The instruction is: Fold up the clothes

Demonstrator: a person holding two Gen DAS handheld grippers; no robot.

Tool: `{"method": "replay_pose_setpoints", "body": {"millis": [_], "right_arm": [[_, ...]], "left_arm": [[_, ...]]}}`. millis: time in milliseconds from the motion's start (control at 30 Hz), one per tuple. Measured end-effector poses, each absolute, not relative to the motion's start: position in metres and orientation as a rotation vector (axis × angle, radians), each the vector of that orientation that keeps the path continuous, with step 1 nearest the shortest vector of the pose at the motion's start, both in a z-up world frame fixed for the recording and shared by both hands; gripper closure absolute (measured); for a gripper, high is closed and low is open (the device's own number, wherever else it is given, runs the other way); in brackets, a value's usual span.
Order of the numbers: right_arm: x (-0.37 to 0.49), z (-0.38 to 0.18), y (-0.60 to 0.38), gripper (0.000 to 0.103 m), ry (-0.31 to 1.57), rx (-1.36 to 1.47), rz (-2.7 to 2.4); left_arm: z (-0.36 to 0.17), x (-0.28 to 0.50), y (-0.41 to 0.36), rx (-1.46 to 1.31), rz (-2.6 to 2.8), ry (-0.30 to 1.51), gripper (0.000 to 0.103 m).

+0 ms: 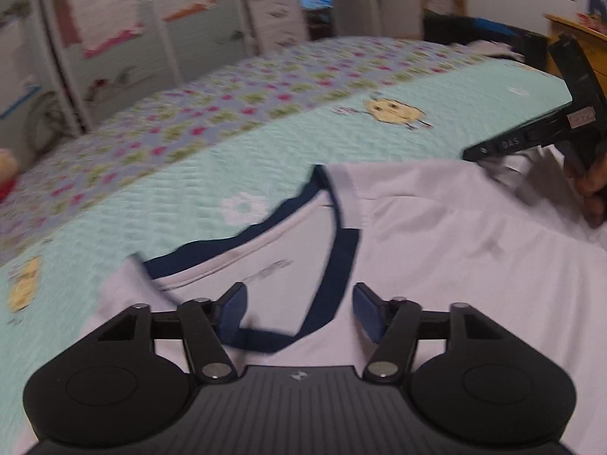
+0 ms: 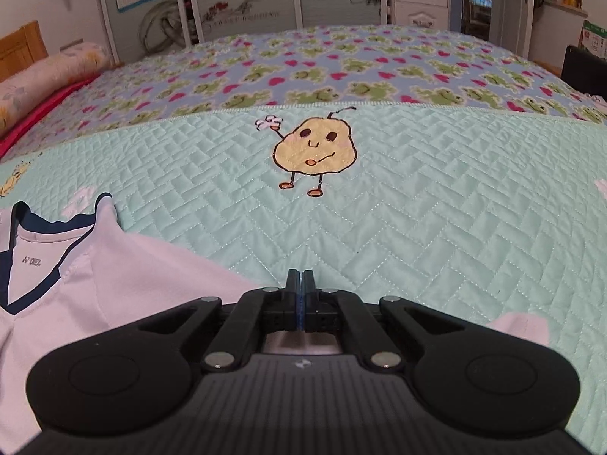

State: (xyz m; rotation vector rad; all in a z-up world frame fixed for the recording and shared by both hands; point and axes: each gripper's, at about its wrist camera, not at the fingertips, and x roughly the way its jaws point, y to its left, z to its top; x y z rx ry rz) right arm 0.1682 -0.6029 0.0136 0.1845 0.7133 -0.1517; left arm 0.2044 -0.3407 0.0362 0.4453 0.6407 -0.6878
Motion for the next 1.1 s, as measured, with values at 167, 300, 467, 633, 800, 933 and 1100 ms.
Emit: {"method": "replay_pose_setpoints", "body": {"millis": [167,300,467,633,800,933,1100], "right_arm": [[0.158,0.005,-0.602,0.103,0.639,0.19,-0.145],[0.156,0.004,-0.608,0.103,0.622,0.231,-0.136],[0.154,0.002,-0.61,0.103,0.614,0.259,-0.13],[0.154,0.001,-0.612,0.103,0.609,0.275,-0.127],[0.154,0.003,-0.61,0.103,0.613,0.265,-0.131],[0.153,0.013,-0.609,0.101,0.63,0.275,-0.169],[0.142,0.049,-0.584,0.084,0.527,0.277,-0.271]], "left_arm": [[0.033,0.208,-0.337,0.511,-0.747,0.693,0.063],[0.03,0.212,-0.333,0.564,-0.794,0.735,0.1],[0.03,0.219,-0.318,0.579,-0.768,0.762,0.103],[0.028,0.221,-0.308,0.593,-0.727,0.759,0.103],[0.031,0.209,-0.312,0.617,-0.674,0.706,0.099],[0.047,0.214,-0.292,0.464,-0.572,0.645,0.097],[0.061,0.246,-0.255,0.226,-0.453,0.643,0.086]]}}
